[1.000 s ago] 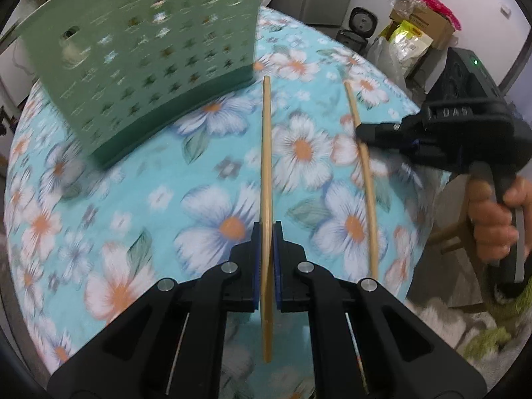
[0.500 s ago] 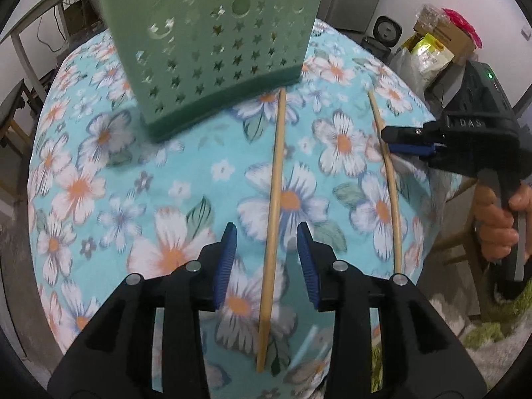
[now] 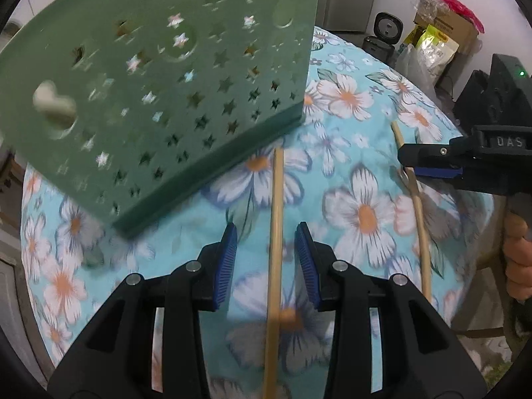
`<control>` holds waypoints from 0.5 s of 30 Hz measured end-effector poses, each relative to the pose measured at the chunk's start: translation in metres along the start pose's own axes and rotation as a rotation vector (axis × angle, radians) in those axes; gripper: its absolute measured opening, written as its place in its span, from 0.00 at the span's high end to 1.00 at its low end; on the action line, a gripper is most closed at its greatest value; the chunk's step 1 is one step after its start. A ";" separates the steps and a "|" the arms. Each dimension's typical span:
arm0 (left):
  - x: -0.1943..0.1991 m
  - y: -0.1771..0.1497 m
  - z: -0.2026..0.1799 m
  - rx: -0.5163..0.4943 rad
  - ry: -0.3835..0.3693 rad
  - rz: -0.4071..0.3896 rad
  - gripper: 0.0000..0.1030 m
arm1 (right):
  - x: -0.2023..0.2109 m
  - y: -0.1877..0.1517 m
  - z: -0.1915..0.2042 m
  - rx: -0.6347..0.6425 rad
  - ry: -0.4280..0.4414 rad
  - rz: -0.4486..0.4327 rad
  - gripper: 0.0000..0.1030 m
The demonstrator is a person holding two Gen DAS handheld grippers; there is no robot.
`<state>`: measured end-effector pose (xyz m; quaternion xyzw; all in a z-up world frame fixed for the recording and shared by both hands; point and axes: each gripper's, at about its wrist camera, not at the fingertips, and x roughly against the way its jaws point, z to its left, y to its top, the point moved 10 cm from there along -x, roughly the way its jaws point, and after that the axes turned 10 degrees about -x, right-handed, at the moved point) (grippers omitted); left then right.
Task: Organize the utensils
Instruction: 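Close the left tool on a wooden chopstick while the right tool grasps another, then lift both held chopsticks off the cloth toward the green holder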
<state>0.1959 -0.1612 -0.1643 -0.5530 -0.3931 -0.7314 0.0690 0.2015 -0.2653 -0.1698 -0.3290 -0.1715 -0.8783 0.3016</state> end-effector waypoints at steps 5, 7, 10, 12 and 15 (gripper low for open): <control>-0.011 0.016 -0.004 -0.027 0.041 -0.006 0.67 | -0.005 0.009 0.003 0.003 0.003 -0.017 0.70; -0.013 0.020 -0.005 -0.029 0.056 -0.009 0.69 | -0.006 0.012 0.004 0.003 0.005 -0.026 0.70; -0.014 0.024 -0.007 -0.035 0.076 -0.014 0.71 | -0.009 0.016 0.005 0.004 0.000 -0.038 0.74; -0.014 0.026 -0.008 -0.037 0.090 -0.016 0.72 | -0.011 0.018 0.006 0.004 -0.005 -0.044 0.79; -0.014 0.028 -0.010 -0.037 0.104 -0.021 0.74 | -0.011 0.020 0.002 -0.003 -0.005 -0.048 0.86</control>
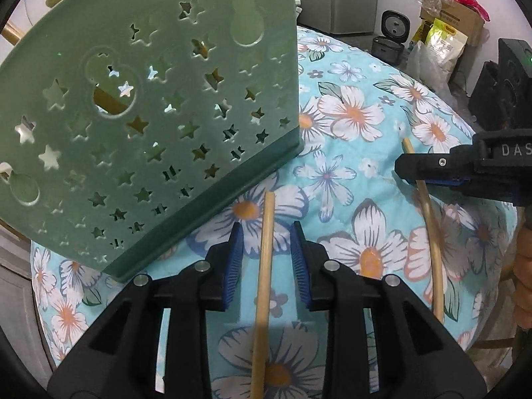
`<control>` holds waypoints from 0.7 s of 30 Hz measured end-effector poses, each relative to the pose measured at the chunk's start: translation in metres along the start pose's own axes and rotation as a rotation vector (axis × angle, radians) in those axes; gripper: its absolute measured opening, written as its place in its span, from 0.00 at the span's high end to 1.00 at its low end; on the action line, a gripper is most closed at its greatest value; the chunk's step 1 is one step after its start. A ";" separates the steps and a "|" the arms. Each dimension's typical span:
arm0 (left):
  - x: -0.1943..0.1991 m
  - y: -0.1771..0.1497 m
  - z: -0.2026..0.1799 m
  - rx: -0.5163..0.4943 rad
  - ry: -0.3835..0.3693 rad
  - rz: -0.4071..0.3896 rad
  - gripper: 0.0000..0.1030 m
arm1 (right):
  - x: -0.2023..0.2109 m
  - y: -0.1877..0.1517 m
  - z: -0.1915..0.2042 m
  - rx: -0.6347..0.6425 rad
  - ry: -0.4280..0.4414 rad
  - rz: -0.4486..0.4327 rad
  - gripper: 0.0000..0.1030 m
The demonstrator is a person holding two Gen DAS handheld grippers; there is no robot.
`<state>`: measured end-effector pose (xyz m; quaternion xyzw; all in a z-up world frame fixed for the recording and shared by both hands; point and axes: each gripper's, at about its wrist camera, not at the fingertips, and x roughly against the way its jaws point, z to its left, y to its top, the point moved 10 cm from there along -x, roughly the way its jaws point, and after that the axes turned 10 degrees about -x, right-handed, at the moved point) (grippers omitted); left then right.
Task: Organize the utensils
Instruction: 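Lift both held chopsticks off the cloth toward the green holder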
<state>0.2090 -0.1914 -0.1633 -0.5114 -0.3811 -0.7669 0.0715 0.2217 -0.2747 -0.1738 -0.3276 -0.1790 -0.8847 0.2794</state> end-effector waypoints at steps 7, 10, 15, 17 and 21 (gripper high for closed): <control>-0.001 0.006 -0.006 -0.009 0.020 -0.001 0.78 | 0.001 0.000 -0.005 -0.010 0.008 -0.001 0.90; -0.001 0.008 -0.006 -0.009 0.024 -0.002 0.78 | 0.001 0.000 -0.005 -0.012 0.010 -0.002 0.90; -0.003 0.012 -0.009 -0.011 0.025 -0.003 0.78 | 0.002 -0.001 -0.007 -0.015 0.011 -0.002 0.91; -0.003 0.011 -0.009 -0.011 0.025 -0.003 0.79 | 0.002 0.000 -0.007 -0.015 0.009 -0.002 0.91; -0.002 0.011 -0.010 -0.012 0.025 -0.004 0.81 | 0.003 0.001 -0.007 -0.017 0.010 -0.001 0.90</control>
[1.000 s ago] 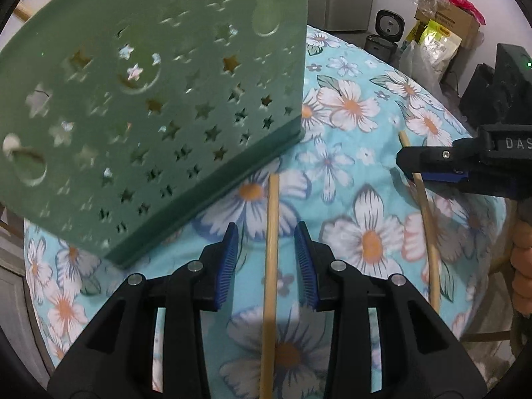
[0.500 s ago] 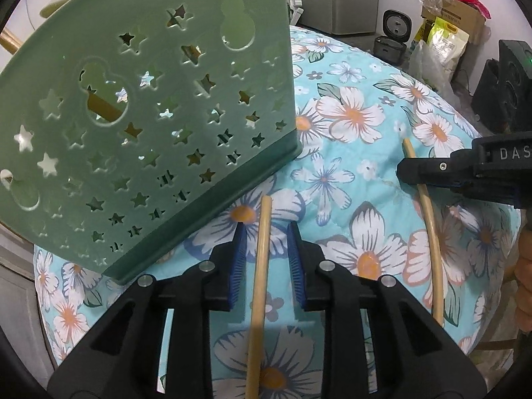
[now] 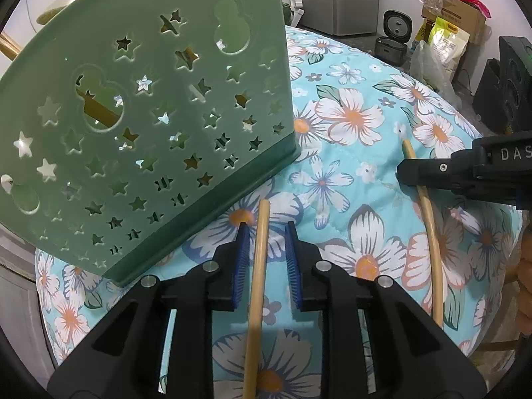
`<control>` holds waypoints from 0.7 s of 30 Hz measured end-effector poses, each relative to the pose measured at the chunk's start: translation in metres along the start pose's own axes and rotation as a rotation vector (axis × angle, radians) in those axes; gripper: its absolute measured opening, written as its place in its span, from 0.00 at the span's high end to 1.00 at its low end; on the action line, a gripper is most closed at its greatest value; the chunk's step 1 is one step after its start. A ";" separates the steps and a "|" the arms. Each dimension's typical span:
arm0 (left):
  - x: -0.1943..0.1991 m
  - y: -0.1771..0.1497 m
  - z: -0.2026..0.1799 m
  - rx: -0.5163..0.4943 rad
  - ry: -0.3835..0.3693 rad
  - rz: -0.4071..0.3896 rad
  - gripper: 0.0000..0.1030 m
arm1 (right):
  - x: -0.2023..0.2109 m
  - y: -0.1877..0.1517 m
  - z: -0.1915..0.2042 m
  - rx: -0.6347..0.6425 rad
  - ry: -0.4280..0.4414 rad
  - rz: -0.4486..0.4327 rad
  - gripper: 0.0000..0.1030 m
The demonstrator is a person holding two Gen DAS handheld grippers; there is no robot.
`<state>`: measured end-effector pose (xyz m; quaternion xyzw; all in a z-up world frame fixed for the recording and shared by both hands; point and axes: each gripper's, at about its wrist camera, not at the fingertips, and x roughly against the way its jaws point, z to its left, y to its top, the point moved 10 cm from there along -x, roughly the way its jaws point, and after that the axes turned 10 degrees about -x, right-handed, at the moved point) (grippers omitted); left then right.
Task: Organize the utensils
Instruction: 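Lift both held chopsticks off the cloth toward the green holder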
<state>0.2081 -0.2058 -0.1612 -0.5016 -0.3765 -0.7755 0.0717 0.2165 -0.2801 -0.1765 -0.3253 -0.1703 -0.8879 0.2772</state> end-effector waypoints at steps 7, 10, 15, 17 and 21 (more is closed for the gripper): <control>-0.002 0.004 -0.001 0.002 -0.002 -0.003 0.83 | 0.004 0.001 0.003 -0.019 0.025 0.000 0.91; -0.001 0.006 -0.001 0.010 -0.008 -0.009 0.84 | 0.007 0.000 0.005 -0.024 0.038 0.002 0.91; -0.005 0.004 0.004 0.035 -0.047 -0.024 0.86 | 0.010 -0.002 0.007 -0.029 0.047 -0.001 0.92; -0.006 0.002 0.008 0.048 -0.066 -0.029 0.86 | 0.011 -0.002 0.006 -0.032 0.052 0.000 0.92; -0.009 0.003 0.015 0.083 -0.108 -0.033 0.86 | 0.015 -0.004 0.006 -0.032 0.061 -0.001 0.92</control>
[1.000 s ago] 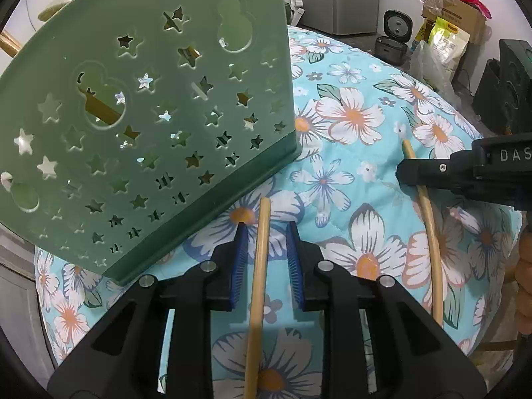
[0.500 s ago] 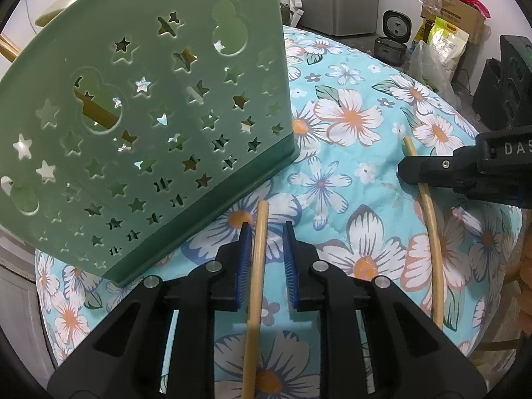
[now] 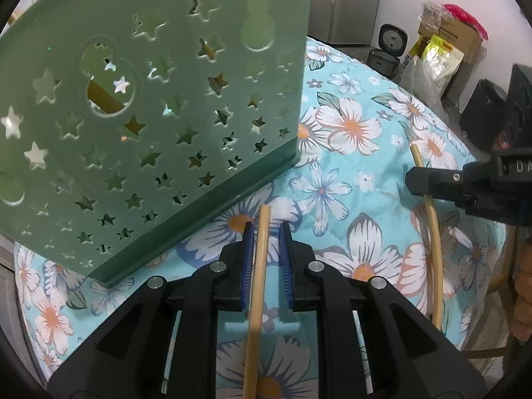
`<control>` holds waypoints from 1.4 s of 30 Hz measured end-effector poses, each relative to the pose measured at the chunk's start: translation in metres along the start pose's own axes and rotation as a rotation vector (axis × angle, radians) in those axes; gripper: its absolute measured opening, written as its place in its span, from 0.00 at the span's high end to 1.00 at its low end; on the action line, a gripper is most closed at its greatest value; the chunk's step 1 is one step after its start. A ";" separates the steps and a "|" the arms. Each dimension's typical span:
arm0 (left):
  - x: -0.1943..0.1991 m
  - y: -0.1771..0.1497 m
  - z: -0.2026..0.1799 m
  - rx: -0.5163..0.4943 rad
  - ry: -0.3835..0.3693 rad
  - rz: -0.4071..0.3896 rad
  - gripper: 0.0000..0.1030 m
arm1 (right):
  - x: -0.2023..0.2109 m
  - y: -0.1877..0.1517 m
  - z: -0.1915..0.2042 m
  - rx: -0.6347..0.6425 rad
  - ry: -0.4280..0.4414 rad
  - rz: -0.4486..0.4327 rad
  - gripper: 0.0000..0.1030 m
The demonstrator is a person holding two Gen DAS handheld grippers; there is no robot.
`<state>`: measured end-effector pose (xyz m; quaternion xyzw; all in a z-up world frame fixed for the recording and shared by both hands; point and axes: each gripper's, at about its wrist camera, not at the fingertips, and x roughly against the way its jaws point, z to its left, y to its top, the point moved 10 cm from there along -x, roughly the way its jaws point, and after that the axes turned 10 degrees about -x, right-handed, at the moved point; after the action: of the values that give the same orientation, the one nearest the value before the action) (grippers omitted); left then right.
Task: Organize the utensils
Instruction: 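Lift both held chopsticks off the cloth toward the green holder, then raise both chopsticks upright above the green holder and lower them in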
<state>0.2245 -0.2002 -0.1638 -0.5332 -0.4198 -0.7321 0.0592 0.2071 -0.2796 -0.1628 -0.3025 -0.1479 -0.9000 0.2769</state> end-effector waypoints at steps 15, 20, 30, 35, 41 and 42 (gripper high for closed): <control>0.025 0.002 0.021 0.144 -0.139 -0.054 0.94 | 0.024 -0.004 0.004 0.008 0.028 -0.030 0.92; 0.049 0.009 0.018 0.172 -0.170 -0.094 0.94 | 0.028 -0.007 0.010 0.020 0.034 -0.037 0.92; 0.084 0.007 0.035 0.225 -0.183 -0.143 0.94 | 0.020 -0.009 0.009 0.020 -0.015 -0.020 0.88; 0.090 0.003 0.037 0.236 -0.183 -0.144 0.94 | 0.005 -0.014 0.001 0.058 -0.111 0.009 0.71; 0.105 0.007 0.040 0.237 -0.184 -0.171 0.94 | -0.016 -0.011 0.007 0.177 -0.200 -0.004 0.72; 0.110 0.008 0.040 0.236 -0.185 -0.178 0.94 | -0.018 -0.010 0.009 0.198 -0.213 -0.015 0.77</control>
<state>0.2116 -0.1387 -0.0652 -0.5482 -0.5521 -0.6280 0.0175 0.2177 -0.2604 -0.1682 -0.3662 -0.2668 -0.8459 0.2815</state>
